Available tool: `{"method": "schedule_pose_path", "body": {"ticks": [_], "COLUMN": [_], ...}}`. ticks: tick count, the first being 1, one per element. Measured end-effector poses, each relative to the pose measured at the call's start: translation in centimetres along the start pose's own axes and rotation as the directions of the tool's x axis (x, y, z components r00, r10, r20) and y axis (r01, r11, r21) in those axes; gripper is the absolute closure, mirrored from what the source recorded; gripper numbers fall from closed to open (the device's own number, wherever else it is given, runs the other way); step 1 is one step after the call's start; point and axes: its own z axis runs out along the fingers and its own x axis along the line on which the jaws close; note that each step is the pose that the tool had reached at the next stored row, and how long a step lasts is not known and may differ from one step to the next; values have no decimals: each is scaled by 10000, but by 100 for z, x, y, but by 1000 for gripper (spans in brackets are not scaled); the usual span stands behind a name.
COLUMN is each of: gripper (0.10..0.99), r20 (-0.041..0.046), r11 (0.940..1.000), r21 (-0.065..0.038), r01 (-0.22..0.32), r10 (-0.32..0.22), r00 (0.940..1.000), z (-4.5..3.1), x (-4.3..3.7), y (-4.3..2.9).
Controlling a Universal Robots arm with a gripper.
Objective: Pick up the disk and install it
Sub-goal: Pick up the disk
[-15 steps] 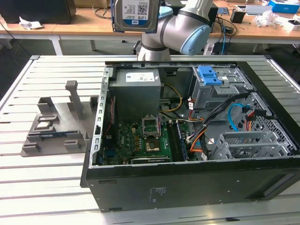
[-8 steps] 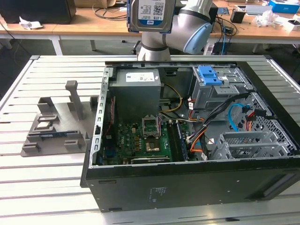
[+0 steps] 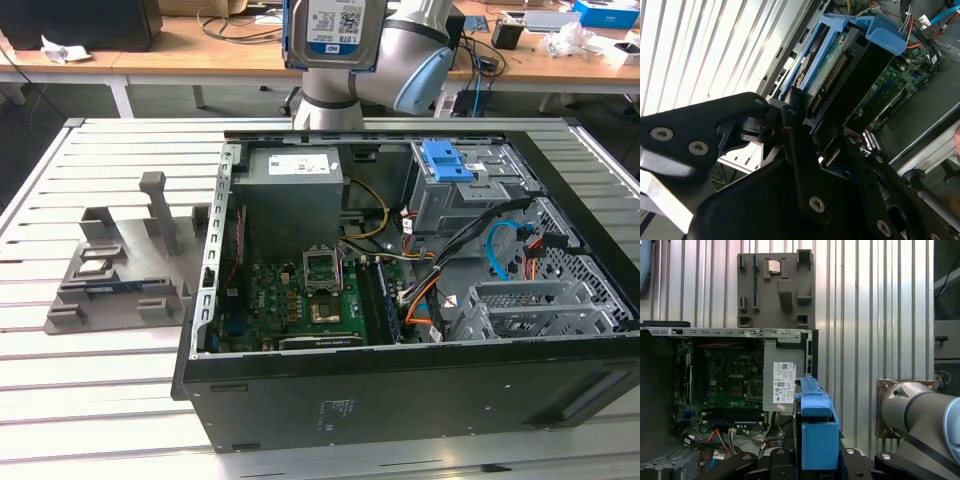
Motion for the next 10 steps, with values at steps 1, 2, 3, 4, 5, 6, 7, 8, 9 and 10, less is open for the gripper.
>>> {"method": "schedule_pose_path", "body": {"ticks": [1, 2, 3, 4, 5, 6, 7, 8, 9, 10], "gripper": [722, 722, 722, 722, 722, 722, 722, 722, 722, 722], "r20": [-1, 0, -1, 0, -1, 0, 0, 0, 0, 1], "r11": [10000, 10000, 10000, 10000, 10000, 10000, 10000, 10000, 10000, 10000], "r21": [0, 0, 0, 0, 0, 0, 0, 0, 0, 0], "r01": [0, 1, 0, -1, 0, 0, 0, -1, -1, 0], "r10": [0, -1, 0, 1, 0, 0, 0, 1, 1, 0], "r00": [10000, 10000, 10000, 10000, 10000, 10000, 10000, 10000, 10000, 10000], "z": [0, 0, -1, -1, -1, -1, -2, -2, -2, -2], "x": [22, 49, 79, 110, 147, 182, 238, 280, 305, 337], "y": [0, 1, 1, 2, 3, 3, 4, 5, 5, 6]}}
